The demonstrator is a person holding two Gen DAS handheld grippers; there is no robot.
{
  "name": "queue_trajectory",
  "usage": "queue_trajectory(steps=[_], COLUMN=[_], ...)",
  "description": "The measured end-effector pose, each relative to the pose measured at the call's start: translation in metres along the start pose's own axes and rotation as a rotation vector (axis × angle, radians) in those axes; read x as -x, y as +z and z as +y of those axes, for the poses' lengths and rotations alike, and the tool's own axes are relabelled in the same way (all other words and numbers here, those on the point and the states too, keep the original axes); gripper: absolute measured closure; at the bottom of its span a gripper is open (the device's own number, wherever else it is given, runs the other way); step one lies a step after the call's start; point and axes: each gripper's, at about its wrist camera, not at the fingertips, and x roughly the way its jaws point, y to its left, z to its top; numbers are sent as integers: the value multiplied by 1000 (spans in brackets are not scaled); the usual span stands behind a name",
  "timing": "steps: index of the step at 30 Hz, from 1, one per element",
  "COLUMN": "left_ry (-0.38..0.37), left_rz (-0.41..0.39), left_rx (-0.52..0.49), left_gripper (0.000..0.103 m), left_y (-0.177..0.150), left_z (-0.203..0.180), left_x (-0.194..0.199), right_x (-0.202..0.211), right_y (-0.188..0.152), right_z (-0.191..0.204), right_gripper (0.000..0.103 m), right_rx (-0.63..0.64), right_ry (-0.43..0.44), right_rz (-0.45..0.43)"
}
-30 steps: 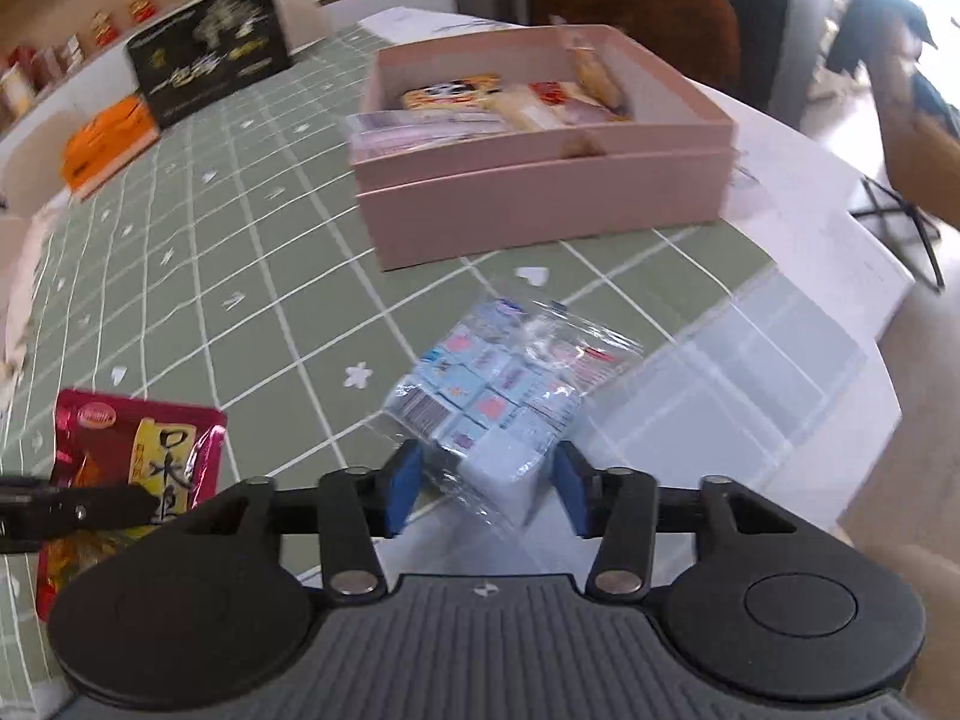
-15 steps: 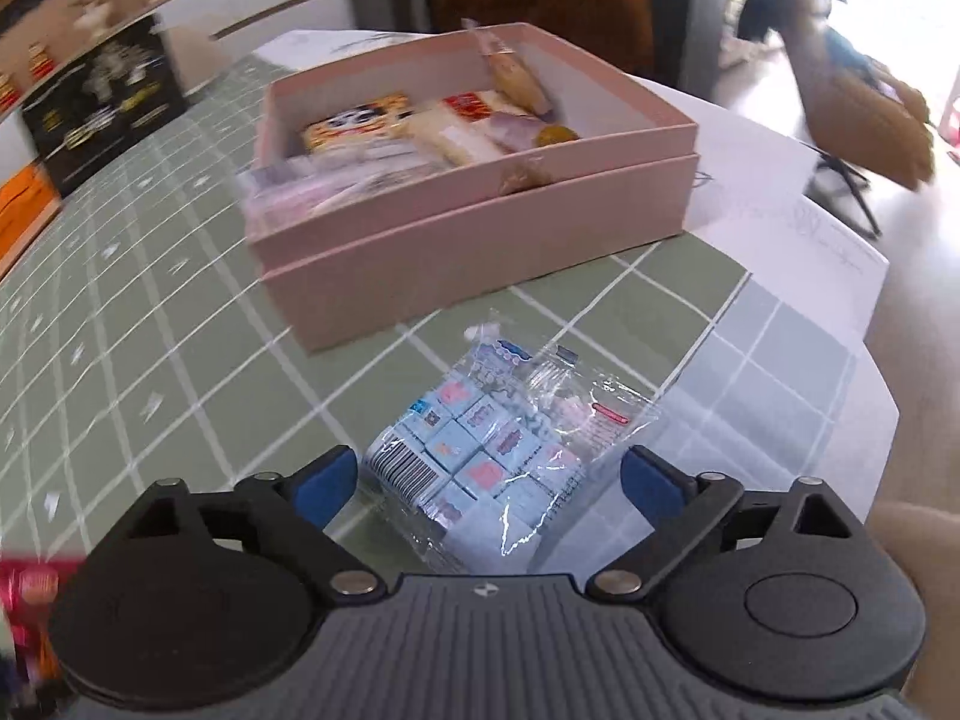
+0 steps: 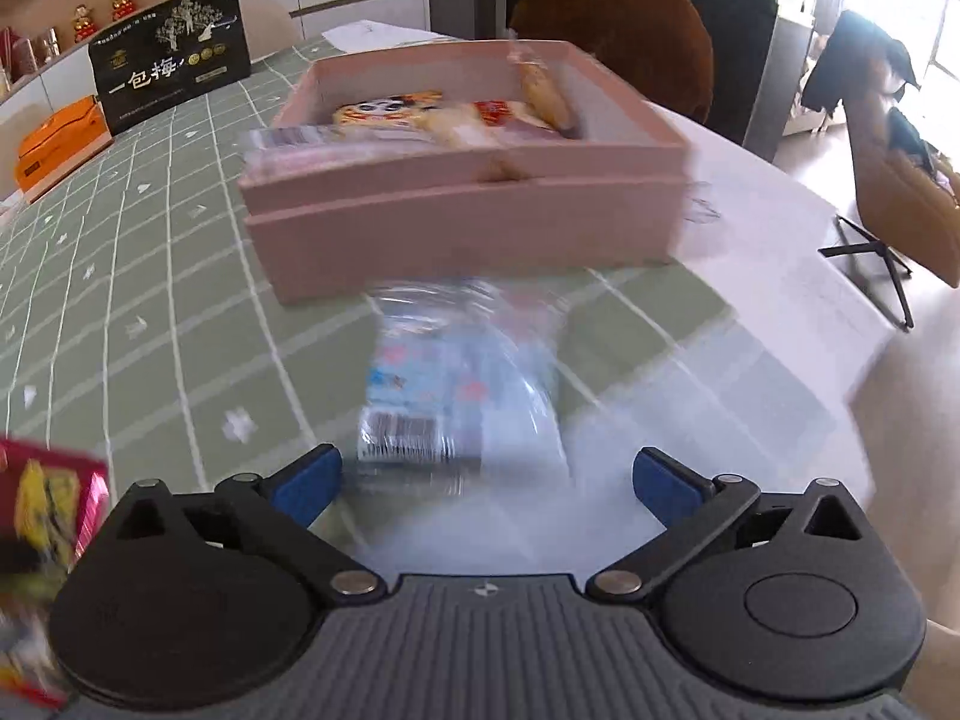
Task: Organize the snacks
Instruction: 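Carry the red bag and candy pack into the pink box and open both tools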
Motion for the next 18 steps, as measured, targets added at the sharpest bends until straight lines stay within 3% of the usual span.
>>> queue_trajectory(steps=[5,10,14,16,18], left_ry=[5,14,27,27,3], left_rz=[9,20,19,11,4], left_rx=[-17,-29,-19,-1,38], left_gripper=[68,68,68,69,72], left_y=[2,4,4,3,2], left_z=[-3,-6,-8,-7,-5], left_x=[-2,-3,-4,-4,-4], right_x=[7,6,-25,-25,-18], right_y=[6,29,44,47,47], right_z=[-10,12,22,16,10], right_gripper=[8,8,8,13,37], right_rx=[-25,113,212,171,127], right_ry=[28,33,43,72,89], right_rz=[27,-65,15,22,39])
